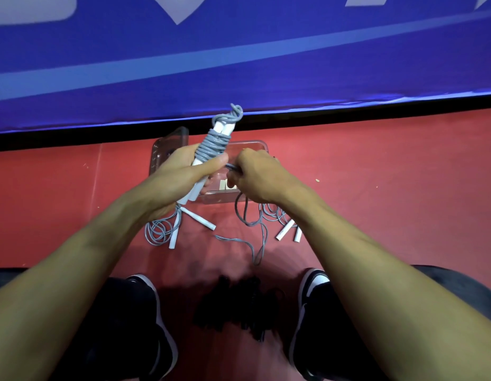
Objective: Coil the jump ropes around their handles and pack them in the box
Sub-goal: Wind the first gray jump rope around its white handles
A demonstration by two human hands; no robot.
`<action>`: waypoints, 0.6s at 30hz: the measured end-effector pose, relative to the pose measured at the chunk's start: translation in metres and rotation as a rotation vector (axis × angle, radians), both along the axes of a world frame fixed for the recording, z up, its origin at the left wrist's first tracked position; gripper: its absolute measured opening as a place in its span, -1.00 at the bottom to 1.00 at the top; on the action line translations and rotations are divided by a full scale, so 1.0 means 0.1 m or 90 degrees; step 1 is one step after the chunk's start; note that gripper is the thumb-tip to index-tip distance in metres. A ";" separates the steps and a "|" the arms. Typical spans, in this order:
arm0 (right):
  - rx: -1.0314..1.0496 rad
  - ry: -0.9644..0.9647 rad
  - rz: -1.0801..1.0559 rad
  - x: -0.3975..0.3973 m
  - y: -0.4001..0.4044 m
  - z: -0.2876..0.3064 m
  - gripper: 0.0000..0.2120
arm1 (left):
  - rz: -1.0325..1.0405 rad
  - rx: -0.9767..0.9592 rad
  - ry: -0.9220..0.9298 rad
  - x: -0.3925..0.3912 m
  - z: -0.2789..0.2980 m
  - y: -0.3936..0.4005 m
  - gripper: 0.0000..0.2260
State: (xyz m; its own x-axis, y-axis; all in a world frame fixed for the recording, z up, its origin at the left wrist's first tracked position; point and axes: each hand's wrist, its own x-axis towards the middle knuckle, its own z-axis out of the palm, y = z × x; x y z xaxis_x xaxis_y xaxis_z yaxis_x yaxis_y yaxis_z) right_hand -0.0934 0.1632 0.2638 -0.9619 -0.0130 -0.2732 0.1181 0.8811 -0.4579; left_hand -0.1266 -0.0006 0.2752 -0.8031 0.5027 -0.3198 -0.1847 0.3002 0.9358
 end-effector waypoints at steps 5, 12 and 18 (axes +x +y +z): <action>-0.071 -0.023 0.001 -0.01 0.03 0.01 -0.82 | 0.047 0.064 -0.092 -0.01 0.04 0.04 -0.51; -0.231 0.000 -0.019 0.02 0.01 0.12 -0.65 | 0.027 0.099 -0.009 -0.05 0.05 -0.02 -0.65; -0.293 0.002 -0.090 -0.03 0.02 0.07 -0.61 | 0.040 0.125 -0.031 -0.08 0.01 -0.03 -0.85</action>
State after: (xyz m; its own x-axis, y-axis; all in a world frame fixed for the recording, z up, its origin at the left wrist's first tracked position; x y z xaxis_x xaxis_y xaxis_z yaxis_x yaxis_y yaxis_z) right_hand -0.0969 0.1649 0.2705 -0.9639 -0.0004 -0.2664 0.2201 0.5620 -0.7973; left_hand -0.1341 -0.0036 0.2763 -0.8211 0.5082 -0.2600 -0.2436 0.1000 0.9647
